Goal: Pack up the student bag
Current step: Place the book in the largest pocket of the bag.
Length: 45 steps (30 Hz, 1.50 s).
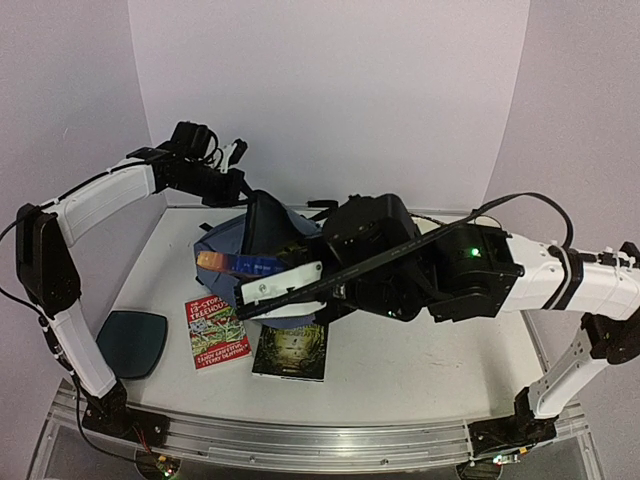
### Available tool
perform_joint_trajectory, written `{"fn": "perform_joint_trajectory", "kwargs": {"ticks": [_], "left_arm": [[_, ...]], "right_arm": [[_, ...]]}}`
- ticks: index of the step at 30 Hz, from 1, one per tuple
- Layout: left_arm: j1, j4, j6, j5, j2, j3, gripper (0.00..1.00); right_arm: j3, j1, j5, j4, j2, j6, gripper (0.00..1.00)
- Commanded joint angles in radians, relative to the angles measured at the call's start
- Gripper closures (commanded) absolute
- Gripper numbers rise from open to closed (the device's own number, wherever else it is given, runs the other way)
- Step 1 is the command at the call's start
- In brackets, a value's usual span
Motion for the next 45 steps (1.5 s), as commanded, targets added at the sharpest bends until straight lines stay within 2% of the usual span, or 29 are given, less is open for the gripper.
{"fn": "perform_joint_trajectory", "kwargs": {"ticks": [1,13,17,23,27,31,37,45], "left_arm": [[0.000,0.005,0.009,0.048,-0.080,0.050,1.00],[0.000,0.000,-0.004,0.113,-0.109,0.083,1.00],[0.000,0.000,-0.020,0.118,-0.110,0.096,1.00],[-0.002,0.002,-0.061,0.156,-0.095,0.119,1.00],[-0.011,0.002,-0.077,0.155,-0.085,0.129,1.00],[-0.020,0.003,-0.087,0.158,-0.071,0.146,1.00],[-0.032,0.001,-0.082,0.160,-0.065,0.152,1.00],[-0.032,0.001,-0.072,0.139,-0.075,0.122,1.00]], "right_arm": [[0.082,-0.054,0.119,0.142,-0.067,-0.074,1.00],[-0.041,-0.269,-0.006,0.277,0.024,-0.091,1.00],[-0.075,-0.295,-0.035,0.334,0.066,-0.114,1.00],[-0.151,-0.295,-0.024,0.485,0.136,-0.167,1.00],[-0.182,-0.258,0.023,0.601,0.186,-0.269,1.00],[-0.161,-0.223,0.054,0.636,0.238,-0.317,1.00],[-0.132,-0.218,0.150,0.838,0.334,-0.499,1.00],[-0.034,-0.222,0.162,0.879,0.337,-0.586,1.00]]}}
